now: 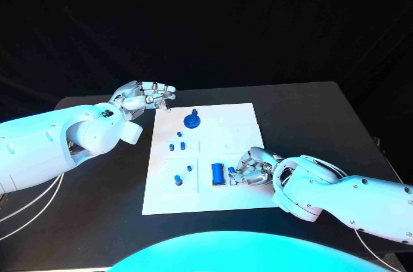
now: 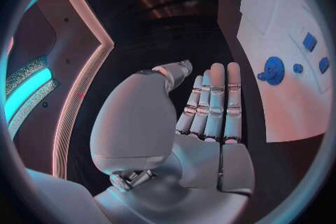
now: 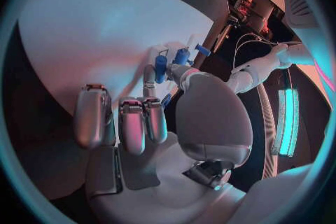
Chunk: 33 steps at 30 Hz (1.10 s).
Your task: Assemble the parts on the task board
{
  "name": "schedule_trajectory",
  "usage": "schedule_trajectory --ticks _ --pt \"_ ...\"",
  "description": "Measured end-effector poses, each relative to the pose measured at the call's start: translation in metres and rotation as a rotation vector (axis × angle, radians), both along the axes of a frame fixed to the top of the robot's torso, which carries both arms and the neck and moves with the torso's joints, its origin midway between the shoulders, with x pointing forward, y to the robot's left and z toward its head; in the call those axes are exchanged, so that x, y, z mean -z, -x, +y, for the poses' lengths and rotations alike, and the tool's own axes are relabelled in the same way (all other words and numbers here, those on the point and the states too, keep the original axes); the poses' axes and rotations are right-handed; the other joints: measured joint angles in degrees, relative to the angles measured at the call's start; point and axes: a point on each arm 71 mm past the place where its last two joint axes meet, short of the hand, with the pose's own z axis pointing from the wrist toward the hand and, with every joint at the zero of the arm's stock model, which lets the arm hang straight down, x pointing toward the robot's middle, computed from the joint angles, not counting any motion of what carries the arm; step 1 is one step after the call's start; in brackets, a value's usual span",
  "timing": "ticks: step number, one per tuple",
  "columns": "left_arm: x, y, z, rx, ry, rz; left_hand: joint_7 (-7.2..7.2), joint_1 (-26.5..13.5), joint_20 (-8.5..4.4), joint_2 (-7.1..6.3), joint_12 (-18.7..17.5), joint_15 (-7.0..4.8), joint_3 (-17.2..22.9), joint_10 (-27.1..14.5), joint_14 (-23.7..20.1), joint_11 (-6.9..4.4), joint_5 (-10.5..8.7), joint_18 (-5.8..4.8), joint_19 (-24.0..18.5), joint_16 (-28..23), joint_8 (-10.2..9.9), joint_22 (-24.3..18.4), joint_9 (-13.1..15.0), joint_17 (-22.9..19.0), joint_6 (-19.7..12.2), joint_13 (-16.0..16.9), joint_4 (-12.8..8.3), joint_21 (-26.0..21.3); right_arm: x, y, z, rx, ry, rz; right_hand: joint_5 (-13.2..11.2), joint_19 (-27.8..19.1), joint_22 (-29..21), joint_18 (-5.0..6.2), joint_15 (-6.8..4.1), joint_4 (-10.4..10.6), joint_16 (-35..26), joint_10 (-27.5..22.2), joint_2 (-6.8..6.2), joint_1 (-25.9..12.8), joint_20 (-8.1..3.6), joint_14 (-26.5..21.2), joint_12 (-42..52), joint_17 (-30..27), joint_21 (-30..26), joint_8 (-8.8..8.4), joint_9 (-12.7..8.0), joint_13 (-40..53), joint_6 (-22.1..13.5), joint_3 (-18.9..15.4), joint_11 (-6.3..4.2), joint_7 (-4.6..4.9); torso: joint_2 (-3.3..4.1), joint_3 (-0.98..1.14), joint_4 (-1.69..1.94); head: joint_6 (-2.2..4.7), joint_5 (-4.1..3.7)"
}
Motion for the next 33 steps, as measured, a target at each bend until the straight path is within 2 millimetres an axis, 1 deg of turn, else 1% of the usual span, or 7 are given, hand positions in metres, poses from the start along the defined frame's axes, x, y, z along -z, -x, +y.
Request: schedule_trajectory --ticks 2,4,5,7,16,19,33 --pt "0.0000 0.0000 0.0000 0.001 0.000 0.001 0.00 0.00 0.00 0.00 0.00 0.00 0.00 0.00 0.00 0.00 0.00 0.00 0.00 0.00 0.00 0.00 0.00 0.00 0.00 -0.03 0.00 0.00 0.0003 0.0003 0.0001 0.000 0.001 0.001 0.19 0.00 0.00 0.00 0.00 0.23 0.00 0.00 -0.02 -0.76 0.00 0.00 0.00 0.00 0.00 0.21 -0.04 0.00 0.12 -0.26 0.00 -0.11 0.00 0.00 0.00 0.00 -0.02" --pt "0.0001 0.0001 0.0000 0.003 0.000 0.001 0.00 0.00 0.00 0.00 0.00 0.00 0.09 -0.12 0.00 0.12 0.00 0.00 0.00 0.00 0.00 0.00 0.00 0.00 0.00 -0.06 0.09 0.00 0.0008 0.0008 0.0001 -0.001 0.002 0.002 3.88 0.00 0.00 0.00 0.00 0.07 0.00 0.00 -0.21 -1.70 0.00 0.00 0.00 0.00 0.00 0.43 -0.15 0.04 0.30 -1.69 0.00 -0.29 -0.01 0.00 0.00 0.00 -0.03" --pt "0.0001 0.0002 0.0000 0.005 0.000 0.002 -0.12 0.00 0.00 0.00 0.00 0.00 0.16 -0.21 0.00 0.21 0.00 0.00 0.00 0.00 0.00 0.00 0.00 0.00 -0.12 -0.06 0.16 0.00 0.0008 0.0011 0.0002 -0.001 0.003 0.002 4.51 0.00 0.00 0.00 0.00 0.06 0.00 0.00 -0.03 -1.89 0.00 0.00 0.00 0.00 0.00 0.43 -0.19 0.05 0.31 -2.03 0.00 -0.30 -0.01 0.00 0.00 0.00 -0.06" --pt "0.0002 0.0003 -0.0002 0.008 0.001 0.003 -0.21 0.00 0.00 0.00 0.00 0.00 0.16 -0.22 0.00 0.22 0.00 0.00 0.00 0.00 0.00 0.00 0.00 0.00 -0.21 -0.06 0.16 0.00 0.0009 0.0014 0.0002 -0.002 0.004 0.001 5.02 0.00 0.00 0.00 0.00 0.05 0.00 0.00 -0.13 -2.22 0.00 0.00 0.00 0.00 0.00 0.43 -0.21 0.05 0.33 -2.30 0.00 -0.32 -0.01 0.00 -0.01 0.00 -0.07" --pt "0.0007 0.0006 0.0001 0.022 -0.001 0.009 -0.21 0.00 0.00 0.00 0.00 0.00 0.16 -0.22 0.00 0.22 0.00 0.00 0.00 0.00 0.00 0.01 -0.01 0.01 -0.21 -0.05 0.16 0.00 0.0002 0.0030 0.0007 -0.008 0.007 -0.009 5.02 0.00 -0.01 0.00 0.00 0.28 0.00 0.00 -0.23 -3.38 0.00 0.00 0.00 -0.01 0.00 0.43 -0.36 0.04 0.15 -3.64 0.00 -0.13 -0.04 0.00 -0.01 0.00 -0.01" --pt "0.0008 0.0007 0.0002 0.026 -0.001 0.011 -0.21 0.00 0.00 0.00 0.00 0.00 0.16 -0.22 0.00 0.21 0.00 0.00 0.00 0.00 0.00 0.01 -0.06 0.00 -0.21 -0.05 0.16 0.00 -0.0006 0.0036 0.0012 -0.013 0.009 -0.017 5.02 0.00 -0.01 0.00 0.00 0.26 0.00 0.00 -0.01 -3.60 0.00 0.00 0.00 -0.01 0.00 0.56 -0.36 0.04 0.15 -3.97 0.00 -0.13 -0.04 0.01 -0.01 0.00 -0.01" --pt "0.0012 0.0007 0.0004 0.035 0.000 0.016 -0.21 0.00 0.00 0.00 0.00 0.20 0.15 -0.21 -0.21 0.21 0.00 0.00 0.00 0.00 0.00 0.01 -0.06 -0.04 -0.21 -0.10 0.15 0.00 -0.0039 0.0055 0.0006 -0.030 0.020 -0.061 5.02 0.00 -0.02 0.00 0.01 0.26 0.00 0.00 0.01 -4.02 0.00 0.00 0.00 -0.02 -0.01 0.33 -0.54 0.03 0.14 -3.97 0.01 -0.13 -0.04 0.04 -0.03 0.00 0.08"
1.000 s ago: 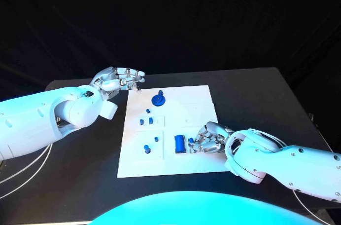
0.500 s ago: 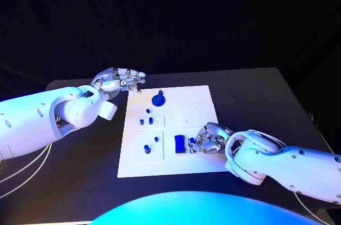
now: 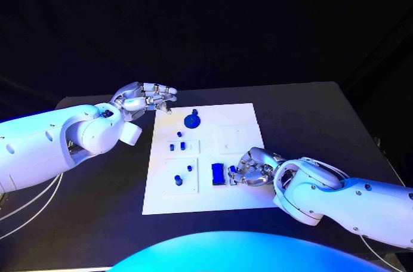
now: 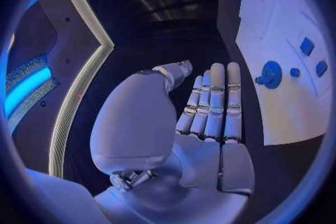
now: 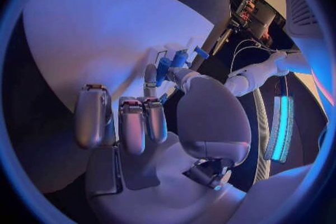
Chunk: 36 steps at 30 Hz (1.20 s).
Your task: Assemble the parts on the task board
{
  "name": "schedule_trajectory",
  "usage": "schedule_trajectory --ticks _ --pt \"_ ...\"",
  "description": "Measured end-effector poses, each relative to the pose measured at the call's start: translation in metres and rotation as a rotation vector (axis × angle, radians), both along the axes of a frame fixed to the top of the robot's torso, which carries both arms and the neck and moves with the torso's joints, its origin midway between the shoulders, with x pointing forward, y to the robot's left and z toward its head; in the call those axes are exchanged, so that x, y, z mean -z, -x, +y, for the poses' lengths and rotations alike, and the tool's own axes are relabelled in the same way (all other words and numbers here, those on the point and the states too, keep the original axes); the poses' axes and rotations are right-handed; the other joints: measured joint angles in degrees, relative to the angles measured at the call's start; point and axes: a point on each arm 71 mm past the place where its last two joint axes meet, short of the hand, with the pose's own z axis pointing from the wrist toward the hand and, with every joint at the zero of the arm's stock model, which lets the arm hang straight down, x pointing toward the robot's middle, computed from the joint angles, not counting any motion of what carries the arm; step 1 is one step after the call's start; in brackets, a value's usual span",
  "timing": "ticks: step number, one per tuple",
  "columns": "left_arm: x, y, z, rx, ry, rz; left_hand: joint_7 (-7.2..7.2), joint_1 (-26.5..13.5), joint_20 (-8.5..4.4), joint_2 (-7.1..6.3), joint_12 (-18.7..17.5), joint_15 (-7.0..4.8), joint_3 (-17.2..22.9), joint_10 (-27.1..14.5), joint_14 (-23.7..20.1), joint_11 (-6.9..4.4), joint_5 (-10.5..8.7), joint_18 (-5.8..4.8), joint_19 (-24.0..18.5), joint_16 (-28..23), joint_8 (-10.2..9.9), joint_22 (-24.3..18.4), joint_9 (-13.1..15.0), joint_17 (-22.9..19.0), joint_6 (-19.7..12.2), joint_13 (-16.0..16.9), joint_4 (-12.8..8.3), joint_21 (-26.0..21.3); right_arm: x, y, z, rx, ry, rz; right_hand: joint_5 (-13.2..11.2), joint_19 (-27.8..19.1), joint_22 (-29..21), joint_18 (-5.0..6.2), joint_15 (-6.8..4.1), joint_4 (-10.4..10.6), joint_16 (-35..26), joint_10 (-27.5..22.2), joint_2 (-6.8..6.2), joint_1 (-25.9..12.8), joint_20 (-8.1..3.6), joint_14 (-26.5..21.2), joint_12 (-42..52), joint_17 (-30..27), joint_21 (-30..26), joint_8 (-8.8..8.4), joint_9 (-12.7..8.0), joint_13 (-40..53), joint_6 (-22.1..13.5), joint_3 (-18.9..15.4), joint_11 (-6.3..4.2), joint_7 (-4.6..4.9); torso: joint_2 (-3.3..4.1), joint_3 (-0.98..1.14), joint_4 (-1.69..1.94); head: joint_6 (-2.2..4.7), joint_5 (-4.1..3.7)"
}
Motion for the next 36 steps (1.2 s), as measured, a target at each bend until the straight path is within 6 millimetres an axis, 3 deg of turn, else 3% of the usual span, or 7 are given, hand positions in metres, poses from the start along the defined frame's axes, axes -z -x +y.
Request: schedule_trajectory --ticks 36 --pt "0.0003 -0.0001 0.0002 0.002 -0.002 0.002 0.00 0.00 0.00 0.00 0.00 0.00 0.16 0.00 0.00 0.00 0.00 0.00 0.00 0.00 0.00 -0.04 0.01 0.01 0.00 0.01 0.16 0.00 0.0003 0.0010 -0.0011 -0.015 0.007 0.005 -0.22 0.00 0.03 0.00 0.00 -0.06 0.00 0.00 0.23 -0.68 0.00 0.00 -0.01 -0.01 0.00 0.01 -0.01 -0.02 -0.01 -0.86 0.01 0.00 0.00 -0.06 0.02 0.00 -0.02"
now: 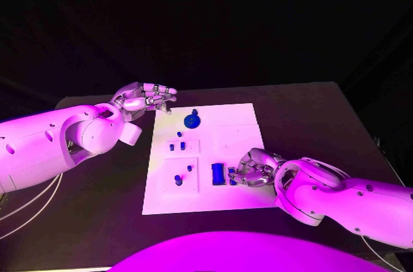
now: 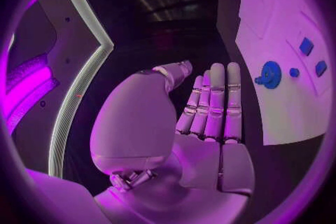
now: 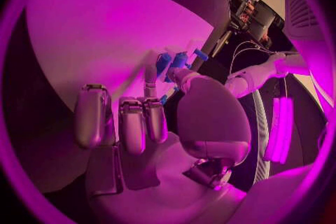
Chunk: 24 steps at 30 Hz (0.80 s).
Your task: Assemble the parts on the task board
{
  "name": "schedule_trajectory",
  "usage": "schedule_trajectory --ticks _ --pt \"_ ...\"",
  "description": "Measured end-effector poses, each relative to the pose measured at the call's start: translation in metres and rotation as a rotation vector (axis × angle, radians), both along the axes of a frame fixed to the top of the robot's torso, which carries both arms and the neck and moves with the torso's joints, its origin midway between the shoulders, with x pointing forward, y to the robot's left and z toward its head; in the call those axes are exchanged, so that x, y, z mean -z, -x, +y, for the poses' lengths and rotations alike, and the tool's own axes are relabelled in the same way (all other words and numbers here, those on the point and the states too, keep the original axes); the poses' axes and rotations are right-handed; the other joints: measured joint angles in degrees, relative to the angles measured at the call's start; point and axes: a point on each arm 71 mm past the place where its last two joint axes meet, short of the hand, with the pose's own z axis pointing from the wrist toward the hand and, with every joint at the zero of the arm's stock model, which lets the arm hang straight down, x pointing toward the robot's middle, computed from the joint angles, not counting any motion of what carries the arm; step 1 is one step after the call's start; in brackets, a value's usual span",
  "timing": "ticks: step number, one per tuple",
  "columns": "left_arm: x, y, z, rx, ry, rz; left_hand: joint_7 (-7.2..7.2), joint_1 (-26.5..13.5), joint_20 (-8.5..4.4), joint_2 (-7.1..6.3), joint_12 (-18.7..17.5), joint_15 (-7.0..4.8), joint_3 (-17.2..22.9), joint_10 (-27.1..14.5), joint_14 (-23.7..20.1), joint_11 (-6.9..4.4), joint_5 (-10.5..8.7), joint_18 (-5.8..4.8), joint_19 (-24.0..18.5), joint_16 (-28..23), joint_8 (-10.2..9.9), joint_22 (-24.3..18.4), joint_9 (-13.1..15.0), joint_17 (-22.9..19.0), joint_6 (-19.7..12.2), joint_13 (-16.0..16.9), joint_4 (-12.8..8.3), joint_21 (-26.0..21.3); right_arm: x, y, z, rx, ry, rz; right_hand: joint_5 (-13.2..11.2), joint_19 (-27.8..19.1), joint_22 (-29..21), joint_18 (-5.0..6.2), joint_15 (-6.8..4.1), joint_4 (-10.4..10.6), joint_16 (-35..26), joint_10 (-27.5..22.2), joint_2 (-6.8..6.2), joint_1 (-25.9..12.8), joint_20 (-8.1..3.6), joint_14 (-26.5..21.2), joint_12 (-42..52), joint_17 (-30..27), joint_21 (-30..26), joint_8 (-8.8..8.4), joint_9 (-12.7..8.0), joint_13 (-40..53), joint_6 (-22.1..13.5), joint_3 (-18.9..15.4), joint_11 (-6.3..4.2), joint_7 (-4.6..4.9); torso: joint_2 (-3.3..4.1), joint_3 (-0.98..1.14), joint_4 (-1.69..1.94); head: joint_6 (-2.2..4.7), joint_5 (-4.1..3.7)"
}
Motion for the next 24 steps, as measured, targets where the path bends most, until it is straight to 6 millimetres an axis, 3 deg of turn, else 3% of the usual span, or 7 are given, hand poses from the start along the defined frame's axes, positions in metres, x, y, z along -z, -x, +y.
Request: schedule_trajectory --ticks 24 --pt "0.0001 0.0001 0.0003 0.000 -0.002 0.001 0.00 -0.23 0.00 0.23 0.24 0.00 0.00 0.00 0.00 0.00 0.00 0.00 0.00 0.00 0.00 0.00 0.00 -0.05 0.00 -0.07 0.00 0.00 -0.0006 0.0023 -0.0023 -0.007 0.000 0.008 -2.25 0.00 -0.02 0.00 0.00 -0.23 0.00 0.00 0.00 -1.06 0.00 0.00 0.00 -0.01 -0.34 0.00 -0.22 -0.01 0.00 -1.65 0.00 0.00 0.01 0.07 0.02 0.00 0.10"
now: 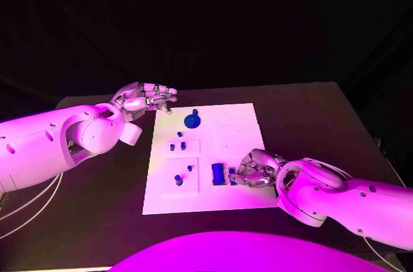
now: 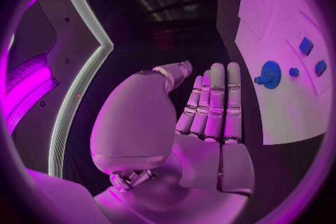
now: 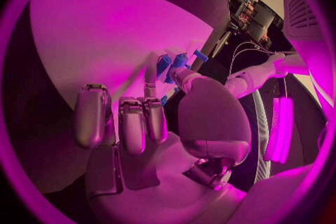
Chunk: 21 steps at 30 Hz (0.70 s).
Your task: Assemble the parts on the task board
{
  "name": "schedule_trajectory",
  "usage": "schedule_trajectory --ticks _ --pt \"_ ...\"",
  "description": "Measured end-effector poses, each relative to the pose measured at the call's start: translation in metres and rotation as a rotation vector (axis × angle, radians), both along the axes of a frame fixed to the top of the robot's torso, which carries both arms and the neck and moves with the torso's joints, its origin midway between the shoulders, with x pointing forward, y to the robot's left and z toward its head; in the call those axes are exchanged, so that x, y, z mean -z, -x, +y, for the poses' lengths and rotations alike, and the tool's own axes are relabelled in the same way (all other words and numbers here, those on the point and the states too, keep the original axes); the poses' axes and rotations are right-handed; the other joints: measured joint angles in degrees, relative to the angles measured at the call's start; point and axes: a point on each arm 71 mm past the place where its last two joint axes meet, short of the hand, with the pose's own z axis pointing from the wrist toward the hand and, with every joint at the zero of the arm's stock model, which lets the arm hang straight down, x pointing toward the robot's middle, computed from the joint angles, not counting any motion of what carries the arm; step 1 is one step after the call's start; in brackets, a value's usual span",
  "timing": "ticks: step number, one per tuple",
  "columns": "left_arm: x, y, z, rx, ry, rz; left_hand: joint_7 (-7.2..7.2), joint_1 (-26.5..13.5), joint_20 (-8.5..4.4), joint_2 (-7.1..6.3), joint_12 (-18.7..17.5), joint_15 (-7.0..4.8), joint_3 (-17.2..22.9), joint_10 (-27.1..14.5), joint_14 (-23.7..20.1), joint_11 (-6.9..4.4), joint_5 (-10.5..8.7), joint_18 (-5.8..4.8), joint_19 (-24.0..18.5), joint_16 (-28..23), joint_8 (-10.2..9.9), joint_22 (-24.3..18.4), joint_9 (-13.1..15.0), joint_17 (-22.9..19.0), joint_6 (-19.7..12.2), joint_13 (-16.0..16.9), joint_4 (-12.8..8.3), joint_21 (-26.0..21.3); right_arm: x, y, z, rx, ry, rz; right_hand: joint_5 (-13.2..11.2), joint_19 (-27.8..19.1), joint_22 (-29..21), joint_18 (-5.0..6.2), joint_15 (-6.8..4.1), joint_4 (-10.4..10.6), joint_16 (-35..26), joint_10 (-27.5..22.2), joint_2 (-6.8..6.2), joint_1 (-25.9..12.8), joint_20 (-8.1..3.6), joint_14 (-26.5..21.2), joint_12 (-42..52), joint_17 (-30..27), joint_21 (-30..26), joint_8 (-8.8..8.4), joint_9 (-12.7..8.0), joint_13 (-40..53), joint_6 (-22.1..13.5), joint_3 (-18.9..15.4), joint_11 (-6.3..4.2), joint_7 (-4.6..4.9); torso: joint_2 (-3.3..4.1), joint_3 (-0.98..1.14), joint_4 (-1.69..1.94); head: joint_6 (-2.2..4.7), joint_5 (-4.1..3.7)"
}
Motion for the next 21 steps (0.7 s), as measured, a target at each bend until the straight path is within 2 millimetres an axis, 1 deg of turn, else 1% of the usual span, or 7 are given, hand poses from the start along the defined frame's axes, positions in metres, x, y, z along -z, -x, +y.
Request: schedule_trajectory --ticks 3,5,11,15,18,21 --pt "0.000 0.000 0.000 -0.001 -0.001 0.000 0.00 0.00 0.00 0.00 0.00 0.00 0.01 0.00 0.00 0.00 0.00 0.00 0.00 0.00 0.00 0.00 0.00 0.00 0.00 0.00 0.01 0.00 -0.001 0.002 -0.001 -0.003 -0.006 0.000 -0.20 0.00 0.00 0.00 0.00 0.00 0.00 0.00 0.00 0.00 0.00 0.00 0.00 0.00 -0.10 0.00 0.00 0.00 0.00 0.00 0.00 0.00 0.00 0.03 0.00 0.00 0.09" --pt "0.000 0.000 0.001 -0.001 -0.001 0.001 0.00 0.00 -0.21 0.00 0.00 0.00 0.24 -0.22 0.00 -0.21 0.00 0.00 0.21 0.00 0.00 -0.04 -0.05 0.00 0.00 0.00 0.24 -0.23 -0.001 0.003 -0.002 -0.003 -0.009 -0.001 -0.21 0.00 0.00 0.00 0.00 0.07 0.00 0.00 0.00 0.00 0.00 0.00 0.00 0.00 -0.10 0.00 0.00 0.00 0.00 -0.07 0.00 0.00 0.00 0.03 -0.02 0.00 0.12" --pt "0.000 0.000 0.001 -0.001 -0.002 0.002 0.00 0.00 -0.21 0.00 0.00 0.00 0.24 -0.21 0.00 -0.21 0.00 0.00 0.21 0.00 0.00 -0.06 -0.06 0.00 0.00 0.00 0.24 -0.22 -0.002 0.006 -0.009 0.004 -0.016 0.000 -0.52 0.00 -0.01 0.00 0.00 0.06 0.00 0.00 -0.02 0.03 0.00 0.00 0.00 0.05 -0.10 0.00 -0.05 0.00 0.00 -0.25 0.00 0.00 -0.02 0.03 -0.04 0.00 0.16" --pt "0.000 0.000 0.001 -0.001 -0.003 0.003 0.00 0.00 -0.21 0.00 0.00 0.00 0.24 -0.21 0.00 -0.21 0.00 0.00 0.21 0.00 0.00 -0.05 -0.06 0.01 0.00 0.00 0.24 -0.22 -0.001 0.008 -0.012 0.006 -0.020 0.008 -0.99 0.00 -0.01 0.00 0.00 -0.16 0.00 0.00 -0.60 0.63 0.00 0.00 0.00 0.04 -0.10 0.00 -0.05 0.00 0.00 -0.47 0.00 0.01 -0.03 -0.01 -0.08 0.00 0.19" --pt "0.000 0.000 0.001 -0.001 -0.003 0.004 0.00 0.00 -0.21 0.00 0.00 0.00 0.24 -0.21 0.00 -0.21 0.00 0.00 0.21 0.00 0.00 -0.05 -0.06 0.00 0.00 0.00 0.24 -0.22 -0.001 0.009 -0.013 0.006 -0.022 0.013 -1.32 0.00 -0.01 0.00 0.00 -0.17 0.00 0.00 -0.14 1.72 0.00 0.00 0.00 0.04 -0.10 0.00 -0.13 0.00 -0.01 -0.47 0.00 0.01 -0.03 -0.01 -0.08 0.00 0.17" --pt "0.000 0.000 0.001 0.000 -0.003 0.005 0.00 0.00 -0.21 0.00 0.00 0.00 0.24 -0.21 0.00 -0.21 0.00 0.00 0.21 0.00 0.00 -0.05 -0.05 0.01 0.00 0.00 0.24 -0.22 0.000 0.010 -0.013 0.005 -0.023 0.018 -1.32 0.00 -0.01 0.00 0.00 -0.17 0.00 0.00 -0.23 2.37 0.00 0.00 0.00 0.04 -0.10 0.00 -0.13 0.00 -0.01 -0.47 0.00 0.01 -0.03 -0.01 -0.07 0.00 0.13"
